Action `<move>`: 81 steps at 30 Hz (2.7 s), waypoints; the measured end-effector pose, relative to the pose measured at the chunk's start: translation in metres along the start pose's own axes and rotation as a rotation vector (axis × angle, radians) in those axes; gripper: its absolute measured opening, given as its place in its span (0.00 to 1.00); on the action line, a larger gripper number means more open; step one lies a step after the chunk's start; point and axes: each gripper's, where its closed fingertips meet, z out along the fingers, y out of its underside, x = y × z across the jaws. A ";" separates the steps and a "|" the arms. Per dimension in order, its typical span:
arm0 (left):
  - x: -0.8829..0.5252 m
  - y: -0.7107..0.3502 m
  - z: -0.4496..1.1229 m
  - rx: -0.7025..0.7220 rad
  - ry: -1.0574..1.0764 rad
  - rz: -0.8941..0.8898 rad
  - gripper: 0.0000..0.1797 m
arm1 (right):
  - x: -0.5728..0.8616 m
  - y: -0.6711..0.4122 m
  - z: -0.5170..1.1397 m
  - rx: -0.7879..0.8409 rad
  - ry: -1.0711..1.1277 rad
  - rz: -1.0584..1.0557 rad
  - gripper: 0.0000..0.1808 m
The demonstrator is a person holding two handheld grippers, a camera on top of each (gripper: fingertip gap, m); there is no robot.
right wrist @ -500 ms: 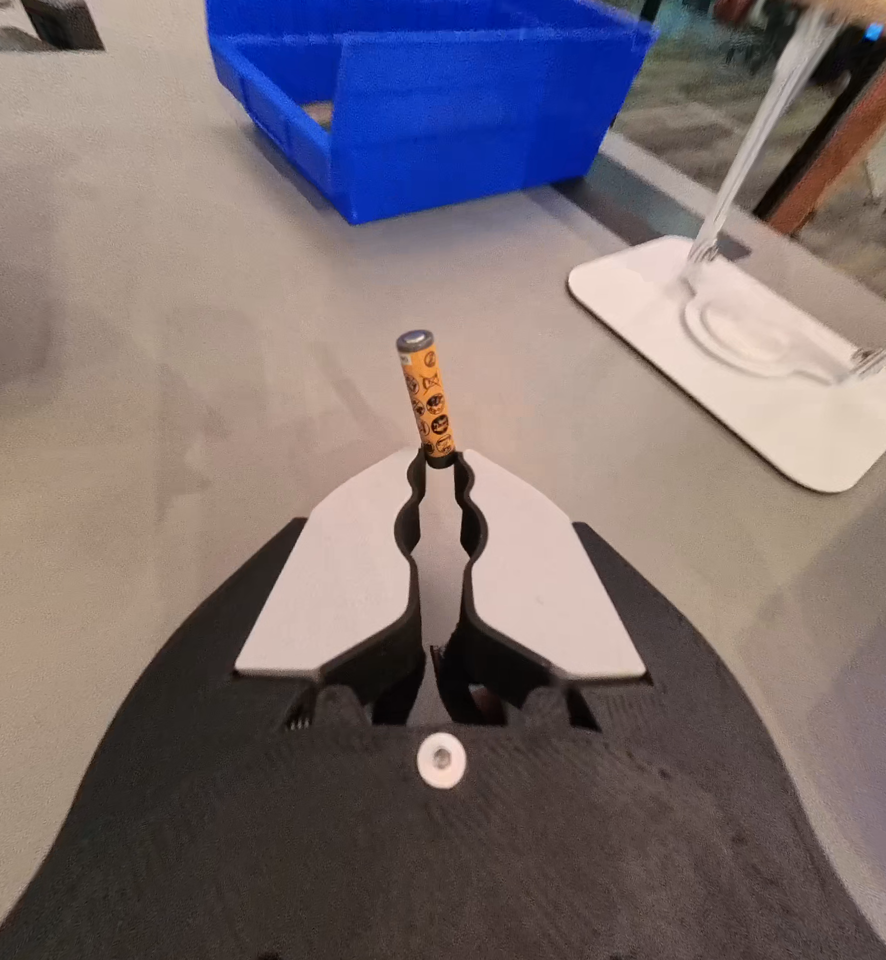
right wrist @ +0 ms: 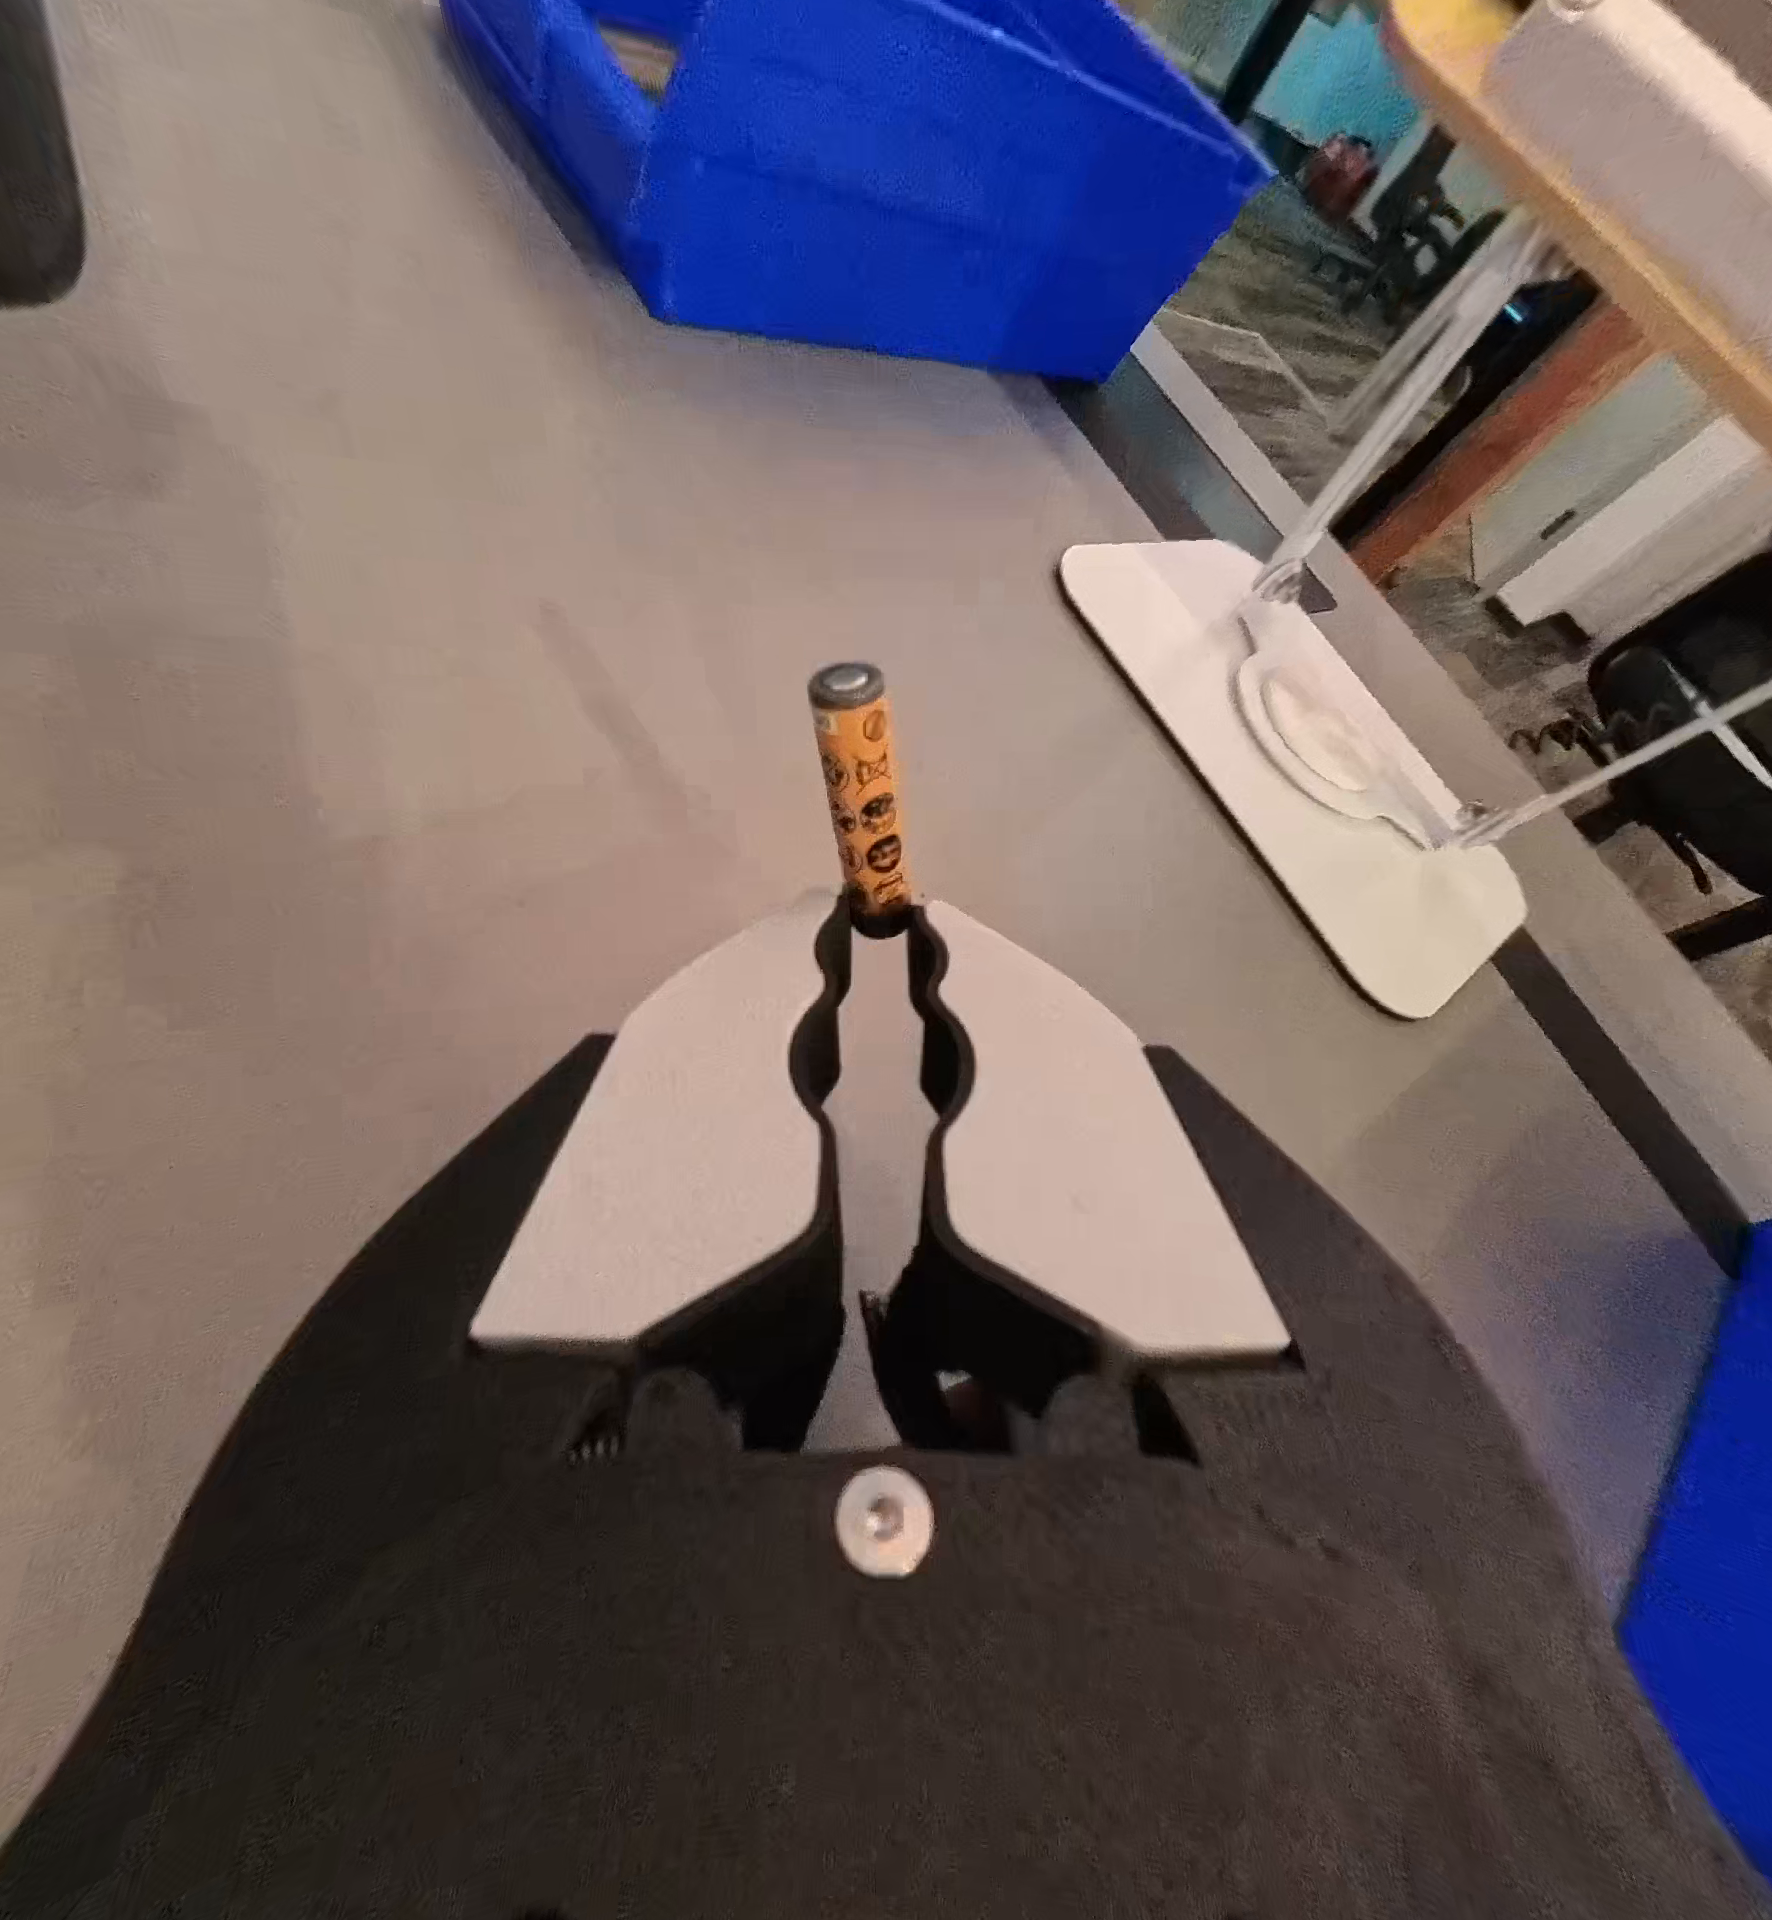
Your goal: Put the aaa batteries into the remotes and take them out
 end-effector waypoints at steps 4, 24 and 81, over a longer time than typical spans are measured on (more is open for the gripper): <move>-0.011 0.011 0.013 -0.067 0.046 0.025 0.14 | -0.012 0.019 0.009 -0.125 -0.053 -0.068 0.05; -0.042 0.030 0.067 -0.151 0.172 0.028 0.13 | -0.003 0.029 0.009 -0.189 0.006 -0.073 0.05; -0.067 0.049 0.093 -0.163 0.212 -0.084 0.13 | 0.365 0.214 0.040 -0.805 -0.144 -0.308 0.05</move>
